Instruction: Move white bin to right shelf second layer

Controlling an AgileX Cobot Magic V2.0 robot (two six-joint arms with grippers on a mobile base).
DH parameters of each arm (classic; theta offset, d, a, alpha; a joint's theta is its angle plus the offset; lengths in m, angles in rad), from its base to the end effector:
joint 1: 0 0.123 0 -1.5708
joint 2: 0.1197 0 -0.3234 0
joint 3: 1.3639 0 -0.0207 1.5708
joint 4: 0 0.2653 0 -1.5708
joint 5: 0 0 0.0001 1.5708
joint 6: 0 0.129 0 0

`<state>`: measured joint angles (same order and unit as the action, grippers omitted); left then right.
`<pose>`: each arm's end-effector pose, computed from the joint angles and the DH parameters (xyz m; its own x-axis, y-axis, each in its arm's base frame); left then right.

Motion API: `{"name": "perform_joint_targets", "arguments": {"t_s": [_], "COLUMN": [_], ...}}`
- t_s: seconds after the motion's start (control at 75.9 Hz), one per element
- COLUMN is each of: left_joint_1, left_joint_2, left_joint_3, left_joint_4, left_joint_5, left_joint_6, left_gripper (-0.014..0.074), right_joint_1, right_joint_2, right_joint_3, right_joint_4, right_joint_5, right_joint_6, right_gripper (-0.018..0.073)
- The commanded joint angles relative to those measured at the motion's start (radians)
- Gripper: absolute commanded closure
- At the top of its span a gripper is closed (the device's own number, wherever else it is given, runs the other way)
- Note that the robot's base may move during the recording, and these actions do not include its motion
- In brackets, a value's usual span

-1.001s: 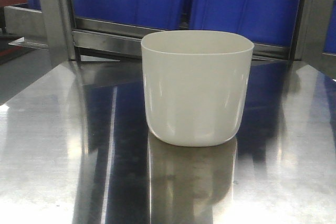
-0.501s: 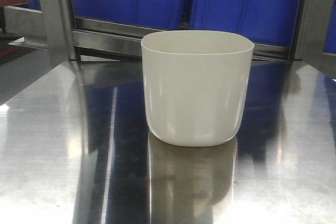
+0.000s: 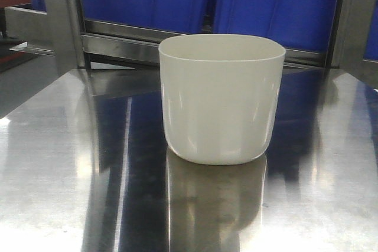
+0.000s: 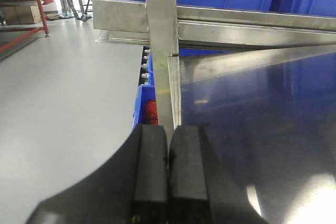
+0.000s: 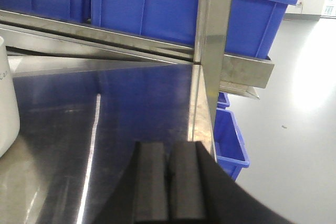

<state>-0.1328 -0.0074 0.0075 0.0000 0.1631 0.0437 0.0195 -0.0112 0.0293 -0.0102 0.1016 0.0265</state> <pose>0.0691 -0.0092 0.1930 -0.0694 0.0533 -0.9962 0.1356 0.9898 0.0436 0.0707 0.0012 0.1927 -0.0328 0.0157 -0.9993 -0.0179 0.9997 0.0163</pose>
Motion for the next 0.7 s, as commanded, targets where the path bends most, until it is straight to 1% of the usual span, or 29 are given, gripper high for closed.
{"name": "perform_joint_targets", "arguments": {"t_s": [0.0, 0.158, 0.277, 0.382, 0.487, 0.606, 0.685], "left_joint_1": [-0.003, -0.003, -0.003, -0.003, -0.003, -0.003, -0.003], "left_joint_2": [-0.014, -0.014, -0.014, -0.014, -0.014, -0.014, -0.014], "left_joint_3": [0.037, 0.037, 0.037, 0.037, 0.037, 0.037, 0.037], "left_joint_4": [0.0, 0.0, 0.0, 0.0, 0.0, 0.0, 0.0], "left_joint_5": [-0.086, -0.086, -0.086, -0.086, -0.086, -0.086, -0.086], "left_joint_6": [-0.005, -0.005, -0.005, -0.005, -0.005, -0.005, -0.005], "left_gripper": [0.0512, 0.0512, 0.0512, 0.0512, 0.0512, 0.0512, 0.0512], "right_joint_1": [-0.001, -0.001, -0.001, -0.001, -0.001, 0.0, 0.005], "right_joint_2": [-0.019, 0.0, 0.07, 0.177, 0.288, 0.442, 0.538], "right_joint_3": [-0.015, -0.031, -0.094, -0.168, -0.241, -0.341, -0.405], "right_joint_4": [-0.012, -0.012, -0.012, -0.012, -0.016, -0.05, -0.065], "right_joint_5": [-0.085, -0.055, -0.013, -0.004, 0.04, 0.149, 0.194], "right_joint_6": [-0.001, -0.001, -0.001, -0.001, -0.001, -0.001, 0.0], "right_gripper": [0.0534, 0.0534, 0.0534, 0.0534, 0.0534, 0.0534, 0.0534]}}
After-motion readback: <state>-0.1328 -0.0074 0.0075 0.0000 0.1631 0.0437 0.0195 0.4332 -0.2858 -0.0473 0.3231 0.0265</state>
